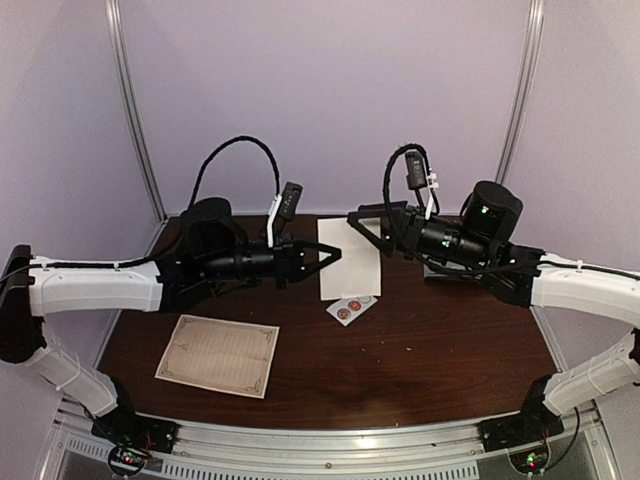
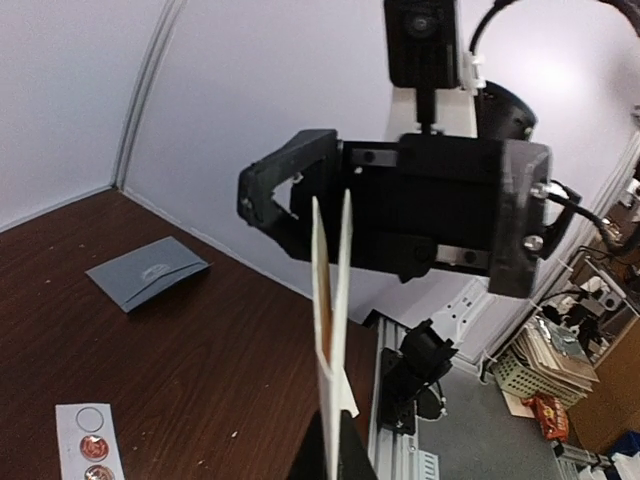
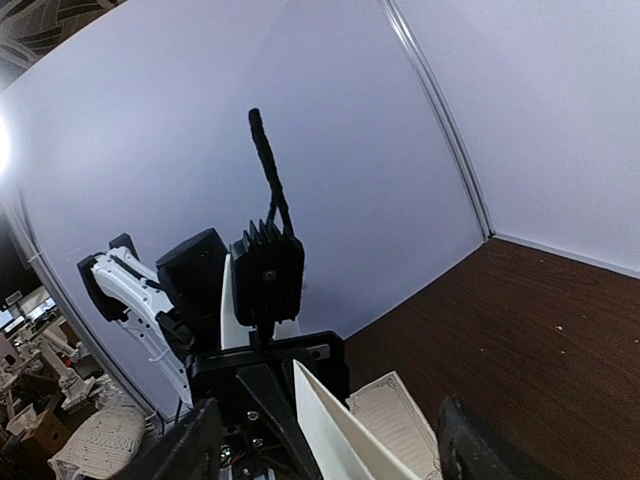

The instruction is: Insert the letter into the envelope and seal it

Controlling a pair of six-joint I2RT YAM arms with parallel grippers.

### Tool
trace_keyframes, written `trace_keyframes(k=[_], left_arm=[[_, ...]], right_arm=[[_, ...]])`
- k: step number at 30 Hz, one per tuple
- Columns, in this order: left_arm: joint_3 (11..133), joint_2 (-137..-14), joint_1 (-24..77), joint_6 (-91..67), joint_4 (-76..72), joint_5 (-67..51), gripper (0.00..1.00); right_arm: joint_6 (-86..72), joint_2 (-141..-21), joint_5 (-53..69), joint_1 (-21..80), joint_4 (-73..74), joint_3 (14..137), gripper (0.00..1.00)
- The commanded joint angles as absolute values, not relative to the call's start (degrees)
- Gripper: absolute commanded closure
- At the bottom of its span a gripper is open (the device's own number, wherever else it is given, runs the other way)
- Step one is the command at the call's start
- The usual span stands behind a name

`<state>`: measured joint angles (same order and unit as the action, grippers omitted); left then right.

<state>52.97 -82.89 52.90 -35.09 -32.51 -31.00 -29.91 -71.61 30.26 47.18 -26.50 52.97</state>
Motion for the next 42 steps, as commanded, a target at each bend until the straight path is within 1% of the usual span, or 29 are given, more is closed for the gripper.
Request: trace_keyframes(k=[1, 4, 7, 10, 13, 17, 21, 23, 25, 30, 39, 42], left_arm=[[61.46, -78.32, 52.64, -22.99, -6.58, -14.14, 1.0], [65.65, -77.01, 49.09, -16.65, 8.15, -8.06, 1.0], [68.28, -76.53, 41.04, -11.41, 17.59, -6.96, 1.0], [68.97, -74.88, 33.65, -7.36, 19.94, -4.11, 1.0], [66.08, -71.03, 27.99, -8.07, 17.35, -3.19, 1.0], [57.71, -64.57, 24.73, -9.11, 9.99, -2.15, 1.0], [56.03, -63.31, 24.17, -9.01, 9.87, -4.29, 1.0], [56.6, -64.23, 24.17, -9.13, 10.77, -5.8, 1.0], [56.94, -65.03, 24.17, -9.63, 11.12, -8.0, 1.0], [56.6, -65.98, 24.17, -11.66, 10.87, -13.36, 1.0], [56.52, -65.31, 24.17, -11.96, 10.83, -13.87, 1.0], [56.51, -64.86, 24.17, -11.45, 10.95, -13.47, 1.0]], right_arm=[[-24.09, -66.47, 17.36, 47.37, -16.31, 52.47, 0.01], [-21.33, -62.56, 5.89, 47.15, -7.81, 51.53, 0.0], [-22.94, -58.58, -4.85, 45.89, -1.8, 49.59, 0.0], [-28.91, -55.51, -12.59, 42.0, 5.58, 46.97, 0.0], [-35.37, -54.92, -17.26, 36.73, 12.59, 45.31, 0.0], [-42.87, -57.66, -15.7, 28.46, 16.99, 42.8, 0.0], [-49.94, -60.81, -13.1, 23.0, 14.06, 39.29, 0.02], [-52.72, -62.69, -10.94, 20.36, 11.41, 37.66, 0.07], [-55.33, -64.87, -9.61, 18.21, 9.08, 36.25, 0.08], [-59.52, -71.15, -7.33, 13.84, 2.21, 34.24, 0.09], [-61.82, -83.45, -5.85, 9.58, -7.57, 37.6, 0.14], [-61.39, -88.21, -7.11, 8.64, -9.64, 39.45, 0.18]])
